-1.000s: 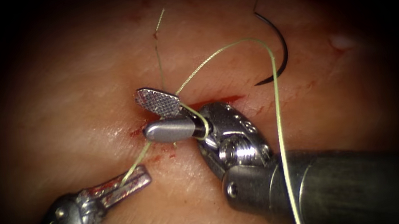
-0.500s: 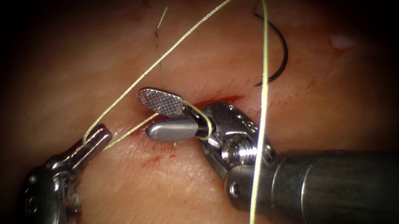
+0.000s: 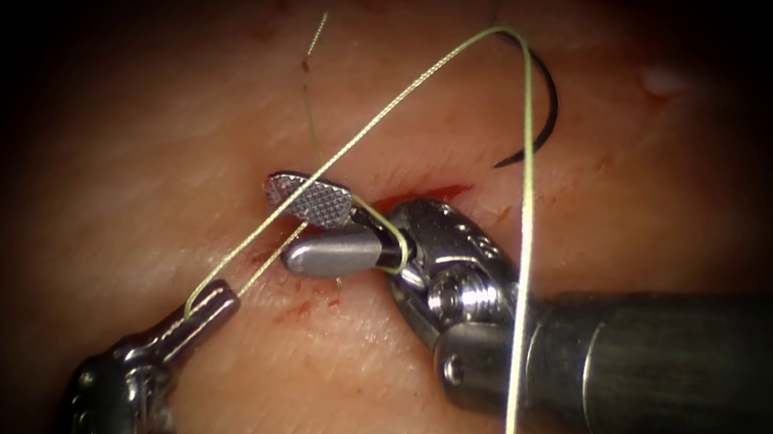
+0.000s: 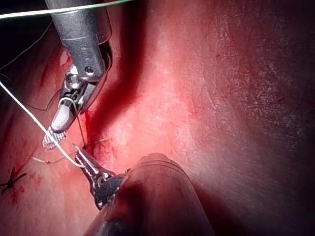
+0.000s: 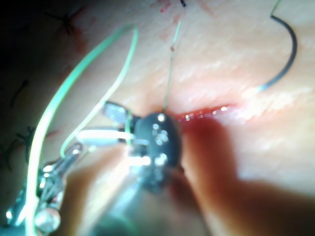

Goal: Wound Closure

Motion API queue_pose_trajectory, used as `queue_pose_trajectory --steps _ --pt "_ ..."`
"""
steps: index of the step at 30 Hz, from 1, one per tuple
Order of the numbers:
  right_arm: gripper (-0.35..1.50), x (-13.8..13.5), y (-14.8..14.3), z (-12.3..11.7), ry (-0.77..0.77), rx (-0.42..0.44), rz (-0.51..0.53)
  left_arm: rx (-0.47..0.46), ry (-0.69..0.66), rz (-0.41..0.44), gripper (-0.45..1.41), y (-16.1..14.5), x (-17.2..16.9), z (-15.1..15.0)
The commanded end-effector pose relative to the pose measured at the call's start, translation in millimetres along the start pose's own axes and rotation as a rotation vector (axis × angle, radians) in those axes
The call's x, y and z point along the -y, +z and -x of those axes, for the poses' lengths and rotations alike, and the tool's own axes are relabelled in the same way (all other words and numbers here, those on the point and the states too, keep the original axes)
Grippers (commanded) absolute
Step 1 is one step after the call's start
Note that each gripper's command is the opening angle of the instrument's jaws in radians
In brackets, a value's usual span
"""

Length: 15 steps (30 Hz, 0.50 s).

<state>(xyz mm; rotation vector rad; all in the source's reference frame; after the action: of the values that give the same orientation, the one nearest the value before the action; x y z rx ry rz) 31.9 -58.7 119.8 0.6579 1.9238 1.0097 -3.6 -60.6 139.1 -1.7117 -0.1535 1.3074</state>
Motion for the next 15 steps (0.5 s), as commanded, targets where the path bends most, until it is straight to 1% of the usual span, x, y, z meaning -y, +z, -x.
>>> queue_pose_trajectory --steps 1,3,7,11,15 --pt "1.26 -0.6 0.4 0.5 -0.003 0.0 -0.002 -0.008 0.001 0.013 -0.45 0.3 -0.2 0.5" --pt "1.26 -0.8 0.3 0.6 -0.005 0.008 0.001 -0.017 -0.003 0.031 -0.45 0.4 -1.0 0.1" --pt "1.26 -0.8 0.2 0.6 -0.012 0.013 0.004 -0.037 -0.006 0.052 -0.45 0.8 -1.6 -0.3" --pt "1.24 -0.9 0.1 0.5 -0.036 0.034 0.015 -0.062 -0.009 0.106 -0.45 1.5 -2.5 -0.5" --pt "1.21 -1.2 -0.1 0.4 -0.044 0.042 0.019 -0.041 -0.015 0.157 -0.45 2.2 -3.6 -0.2"
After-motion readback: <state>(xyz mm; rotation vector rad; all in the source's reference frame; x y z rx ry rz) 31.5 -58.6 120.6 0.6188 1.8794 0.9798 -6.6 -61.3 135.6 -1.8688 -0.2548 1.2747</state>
